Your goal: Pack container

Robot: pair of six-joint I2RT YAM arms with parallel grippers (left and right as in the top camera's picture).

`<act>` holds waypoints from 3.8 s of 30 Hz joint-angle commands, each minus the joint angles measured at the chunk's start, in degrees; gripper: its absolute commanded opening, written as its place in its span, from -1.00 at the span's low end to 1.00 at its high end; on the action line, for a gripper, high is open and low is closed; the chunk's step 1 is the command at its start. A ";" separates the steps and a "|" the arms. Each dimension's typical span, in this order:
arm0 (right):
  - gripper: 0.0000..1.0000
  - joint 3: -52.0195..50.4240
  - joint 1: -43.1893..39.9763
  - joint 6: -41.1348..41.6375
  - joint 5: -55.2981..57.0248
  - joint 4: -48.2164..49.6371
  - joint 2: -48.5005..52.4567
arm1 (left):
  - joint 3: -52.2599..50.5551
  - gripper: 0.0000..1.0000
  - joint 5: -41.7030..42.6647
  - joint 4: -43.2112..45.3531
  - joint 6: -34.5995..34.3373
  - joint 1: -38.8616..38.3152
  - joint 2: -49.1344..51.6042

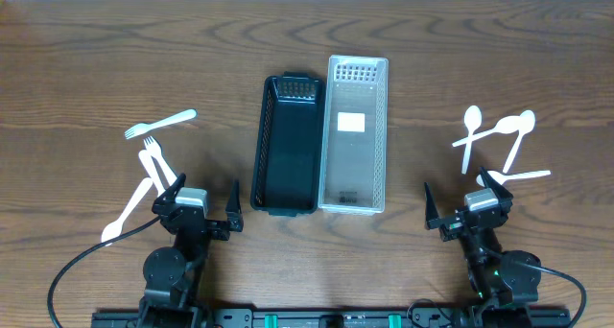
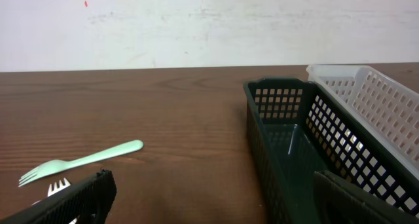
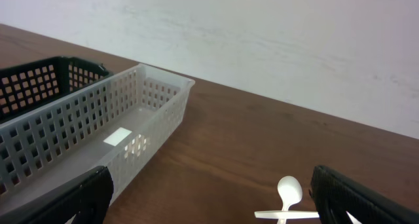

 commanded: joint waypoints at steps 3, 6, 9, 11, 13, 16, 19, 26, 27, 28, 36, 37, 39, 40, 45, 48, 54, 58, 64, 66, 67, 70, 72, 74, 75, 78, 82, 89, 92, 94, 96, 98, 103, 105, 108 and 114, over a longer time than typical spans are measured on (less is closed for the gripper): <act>0.99 -0.24 -0.26 0.42 0.37 -0.17 0.00 | -0.83 0.96 0.59 -2.25 -0.09 -0.11 0.07; 0.99 -0.24 -0.26 0.42 0.37 -0.17 0.00 | -0.83 0.96 0.59 -2.25 -0.09 -0.11 0.07; 0.99 -0.24 -0.26 0.42 0.37 -0.17 0.00 | -0.83 0.96 0.59 -2.25 -0.09 -0.11 0.07; 0.98 -0.24 -0.26 0.42 0.35 -0.17 0.00 | -0.83 0.96 0.59 -2.25 -0.09 -0.11 0.07; 0.99 -0.24 -0.26 0.42 0.35 -0.17 0.00 | -0.83 0.96 0.59 -2.25 -0.09 -0.11 0.07; 0.99 -0.24 -0.26 0.42 0.35 -0.17 0.00 | -0.83 0.96 0.59 -2.25 -0.09 -0.11 0.07; 0.98 -0.24 -0.26 0.42 0.35 -0.17 0.00 | -0.83 0.96 0.59 -2.25 -0.09 -0.11 0.07; 0.98 -0.24 -0.26 0.39 0.39 -0.15 0.00 | -0.83 0.96 0.59 -2.25 -0.09 -0.11 0.07; 0.98 -0.24 -0.26 0.39 0.39 -0.17 0.00 | -0.83 0.96 0.59 -2.25 -0.09 -0.11 0.07; 0.98 -0.24 -0.26 0.55 0.07 -0.15 0.00 | -0.83 0.96 0.59 -2.21 -0.09 -0.11 0.07; 0.99 -0.22 -0.26 3.54 -0.94 1.75 0.00 | -0.83 0.96 0.57 -2.21 -0.09 -0.11 0.07; 0.99 -0.17 -0.26 6.12 -1.01 2.32 -0.02 | -0.83 0.96 0.57 -2.16 -0.17 -0.11 0.07; 0.99 0.07 -0.26 17.40 -1.14 4.42 0.00 | -0.20 0.96 0.57 -1.16 -6.29 -0.11 0.11; 0.98 0.26 -0.26 19.30 -1.14 4.66 0.00 | 0.59 0.96 0.61 -1.27 -8.63 -0.11 0.20; 0.99 6.45 -0.28 19.32 1.90 3.56 2.23 | 11.65 0.96 0.35 -6.49 -7.13 -0.11 4.44; 0.98 14.53 -0.28 16.22 4.68 -1.11 9.16 | 22.21 0.96 -0.92 -12.94 -5.60 -0.11 11.76; 0.98 38.16 -0.96 14.08 4.68 -19.28 33.86 | 42.16 0.96 -3.56 -31.21 -5.62 0.26 30.64; 0.99 58.80 -2.56 14.10 4.63 -41.29 51.47 | 56.72 0.96 -3.50 -48.41 -5.81 1.16 43.82; 0.99 80.83 -3.04 15.61 0.70 -59.41 68.54 | 72.76 0.96 -3.48 -65.26 -5.84 1.44 57.37; 0.99 83.43 -3.06 14.73 -0.39 -59.89 71.25 | 74.25 0.96 -3.48 -65.90 -5.84 1.44 59.54; 0.99 83.87 -3.13 14.97 -0.35 -58.60 72.26 | 74.29 0.96 -3.50 -65.70 -5.81 1.44 60.22; 0.75 83.87 -4.04 26.69 5.14 -54.45 75.54 | 74.27 0.96 -3.52 -66.07 -5.81 1.44 62.07; 0.67 83.87 -5.57 34.62 8.94 -52.76 78.58 | 74.23 0.96 -3.50 -66.38 -5.84 1.44 63.25; 0.84 83.95 -7.69 38.47 9.25 -50.69 82.25 | 74.23 0.96 -3.50 -66.71 -5.84 1.44 64.28; 0.84 84.15 -8.76 40.50 9.81 -50.56 84.24 | 74.23 0.96 -3.52 -66.77 -5.84 1.44 64.74; 0.97 84.43 -11.47 46.71 12.28 -52.09 90.09 | 74.23 0.96 -3.52 -66.95 -5.84 1.44 65.77; 0.99 84.43 -13.88 49.29 13.05 -53.18 97.24 | 74.18 0.96 -3.50 -67.01 -5.84 1.44 66.64; 0.98 84.43 -15.10 49.33 13.14 -51.56 105.83 | 74.18 0.96 -3.50 -67.01 -5.84 1.44 66.82; 0.96 84.43 -15.10 50.93 13.81 -49.83 107.47 | 74.18 0.96 -3.50 -67.04 -5.81 1.44 66.82; 0.94 84.43 -15.10 54.29 14.95 -49.88 107.54 | 74.18 0.96 -3.52 -67.17 -5.84 1.44 66.82; 0.98 85.44 -15.10 58.71 15.76 -51.98 107.41 | 74.18 0.96 -3.52 -67.32 -5.84 1.44 66.82; 0.99 88.74 -14.99 63.10 16.06 -56.98 107.41 | 74.18 0.96 -3.50 -67.45 -5.84 1.44 66.82; 0.98 103.30 -13.49 58.45 22.05 -67.43 107.45 | 74.18 0.96 -3.50 -67.65 -5.84 1.44 66.82; 0.99 108.61 -13.64 57.31 22.05 -69.61 107.71 | 74.18 0.96 -3.50 -67.65 -5.84 1.44 66.82; 0.99 114.75 -13.92 56.04 21.88 -72.26 108.37 | 74.18 0.96 -3.50 -67.63 -5.84 1.44 66.82; 0.98 115.99 -14.51 56.13 21.92 -75.65 111.62 | 74.18 0.96 -3.50 -67.71 -5.84 1.44 66.82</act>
